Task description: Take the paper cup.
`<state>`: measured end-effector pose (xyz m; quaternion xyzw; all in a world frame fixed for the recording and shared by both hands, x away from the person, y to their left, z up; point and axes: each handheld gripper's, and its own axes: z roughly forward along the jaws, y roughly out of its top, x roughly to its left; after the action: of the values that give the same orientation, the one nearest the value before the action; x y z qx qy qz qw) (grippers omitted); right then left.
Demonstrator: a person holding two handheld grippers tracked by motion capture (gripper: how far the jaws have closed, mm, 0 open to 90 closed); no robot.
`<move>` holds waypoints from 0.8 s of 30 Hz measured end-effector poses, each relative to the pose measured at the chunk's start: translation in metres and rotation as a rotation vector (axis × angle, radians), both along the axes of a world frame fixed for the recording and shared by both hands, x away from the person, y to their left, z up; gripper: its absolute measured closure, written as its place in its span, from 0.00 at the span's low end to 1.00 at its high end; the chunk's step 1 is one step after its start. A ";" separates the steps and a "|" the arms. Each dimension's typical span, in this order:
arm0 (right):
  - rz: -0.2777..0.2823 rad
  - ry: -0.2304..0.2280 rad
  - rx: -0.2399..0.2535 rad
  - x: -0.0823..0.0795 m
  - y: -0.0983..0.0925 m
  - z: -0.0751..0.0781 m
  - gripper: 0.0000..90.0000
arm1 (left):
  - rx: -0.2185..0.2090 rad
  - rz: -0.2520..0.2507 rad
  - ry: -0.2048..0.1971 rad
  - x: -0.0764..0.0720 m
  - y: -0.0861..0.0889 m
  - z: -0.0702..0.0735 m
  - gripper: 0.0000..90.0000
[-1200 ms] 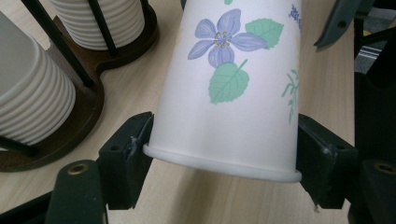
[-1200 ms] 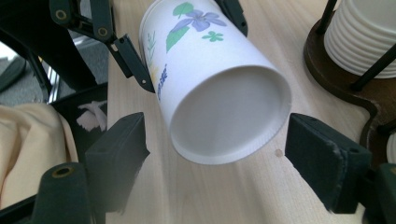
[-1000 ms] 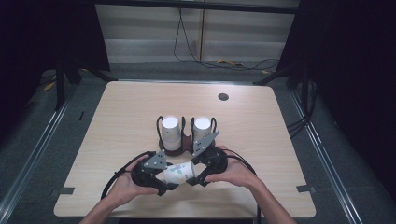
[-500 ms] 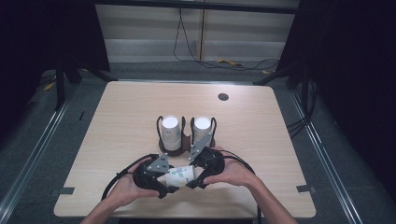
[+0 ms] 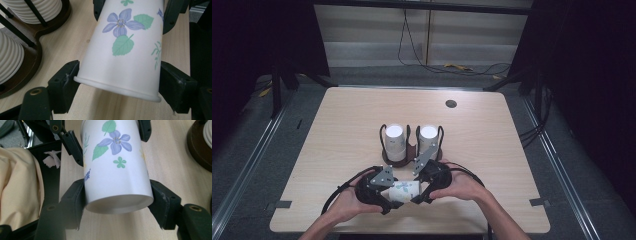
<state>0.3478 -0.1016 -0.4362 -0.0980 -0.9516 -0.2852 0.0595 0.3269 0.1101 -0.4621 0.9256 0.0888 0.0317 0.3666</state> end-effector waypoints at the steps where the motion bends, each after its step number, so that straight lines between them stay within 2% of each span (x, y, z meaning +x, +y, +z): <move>1: 0.000 0.000 0.000 0.000 0.000 0.000 0.40 | -0.012 0.010 0.005 0.000 0.000 0.000 0.25; 4: -0.004 0.003 0.011 -0.001 -0.001 0.000 0.41 | -0.016 -0.002 -0.002 0.001 0.002 0.000 0.24; 6: -0.004 0.004 0.019 -0.001 -0.002 0.000 0.41 | -0.046 0.020 0.008 0.000 0.003 0.000 0.22; 8: -0.005 0.003 0.022 -0.001 -0.002 0.000 0.41 | -0.055 0.032 0.008 0.000 0.004 0.000 0.20; 9: -0.008 0.007 0.027 -0.002 -0.003 0.000 0.41 | -0.045 0.035 0.004 0.000 0.005 0.001 0.17; 10: -0.012 0.004 0.034 -0.002 -0.004 0.000 0.41 | -0.065 0.046 0.008 0.000 0.005 0.000 0.18; 11: -0.019 -0.002 0.029 -0.002 -0.005 0.000 0.41 | -0.072 0.053 0.014 0.001 0.006 0.000 0.17; 16: -0.042 -0.011 0.065 -0.003 -0.010 0.003 0.41 | -0.118 0.070 0.030 0.002 0.009 0.001 0.17; 24: -0.092 -0.014 0.102 -0.006 -0.018 0.000 0.42 | -0.141 0.096 0.027 0.005 0.016 0.002 0.18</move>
<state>0.3418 -0.1201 -0.4366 -0.1365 -0.9307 -0.3365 0.0446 0.3314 0.1261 -0.4603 0.8926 0.1401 0.0302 0.4276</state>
